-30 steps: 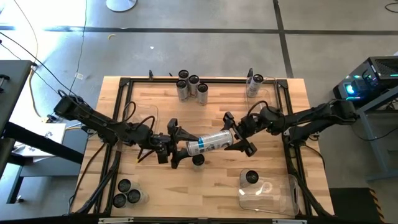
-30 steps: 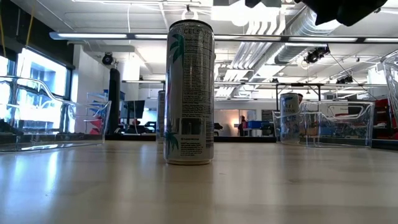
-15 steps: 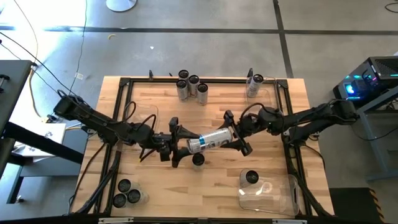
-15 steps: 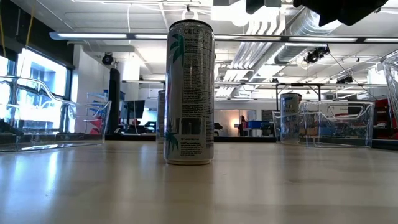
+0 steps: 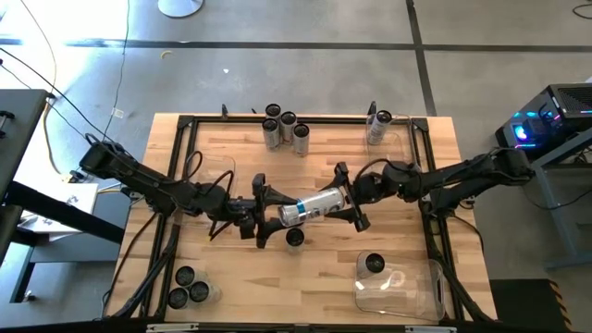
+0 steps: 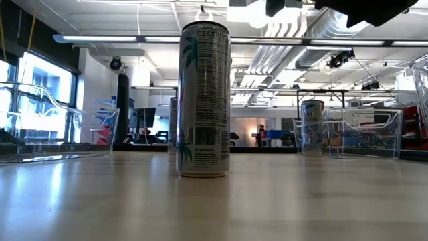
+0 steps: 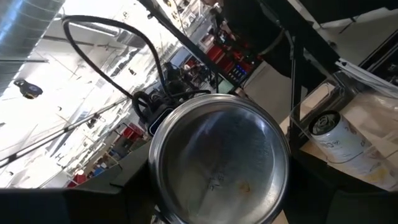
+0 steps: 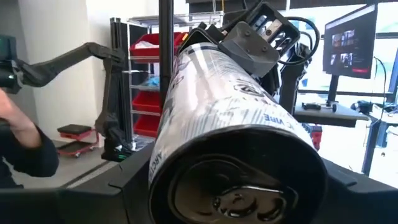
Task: Sort soda cans
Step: Put the white-blue soda can into the top transparent bin
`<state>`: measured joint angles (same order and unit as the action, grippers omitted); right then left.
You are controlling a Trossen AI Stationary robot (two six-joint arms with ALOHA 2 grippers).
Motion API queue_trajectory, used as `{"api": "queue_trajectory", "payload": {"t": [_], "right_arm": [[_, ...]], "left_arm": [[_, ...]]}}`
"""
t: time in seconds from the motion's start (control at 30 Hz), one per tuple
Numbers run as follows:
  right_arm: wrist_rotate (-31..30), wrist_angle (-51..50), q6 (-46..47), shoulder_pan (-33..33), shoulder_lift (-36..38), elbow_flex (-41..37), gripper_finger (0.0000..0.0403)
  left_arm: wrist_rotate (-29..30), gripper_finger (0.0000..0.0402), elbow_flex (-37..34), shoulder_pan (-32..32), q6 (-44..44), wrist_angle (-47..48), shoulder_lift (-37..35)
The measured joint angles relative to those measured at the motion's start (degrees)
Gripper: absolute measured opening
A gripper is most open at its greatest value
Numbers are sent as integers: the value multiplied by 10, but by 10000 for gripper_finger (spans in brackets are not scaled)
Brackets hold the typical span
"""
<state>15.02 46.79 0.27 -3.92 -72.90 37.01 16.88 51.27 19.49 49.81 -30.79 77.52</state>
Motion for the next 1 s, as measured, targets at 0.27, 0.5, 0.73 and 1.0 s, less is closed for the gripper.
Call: {"api": "queue_trajectory", "payload": {"t": [0.27, 0.5, 0.73, 1.0], "right_arm": [[39, 4, -4, 2, 0, 1, 273], [43, 0, -6, 2, 5, 1, 273], [45, -17, 2, 2, 12, 1, 273], [30, -26, 34, 5, 10, 2, 276]], "left_arm": [[-4, 247, 0, 0, -16, -4, 1], [-5, 247, 1, 0, -23, -4, 1], [-10, 247, 1, 0, -31, -2, 2], [-14, 247, 0, 0, -42, 2, 1]]}}
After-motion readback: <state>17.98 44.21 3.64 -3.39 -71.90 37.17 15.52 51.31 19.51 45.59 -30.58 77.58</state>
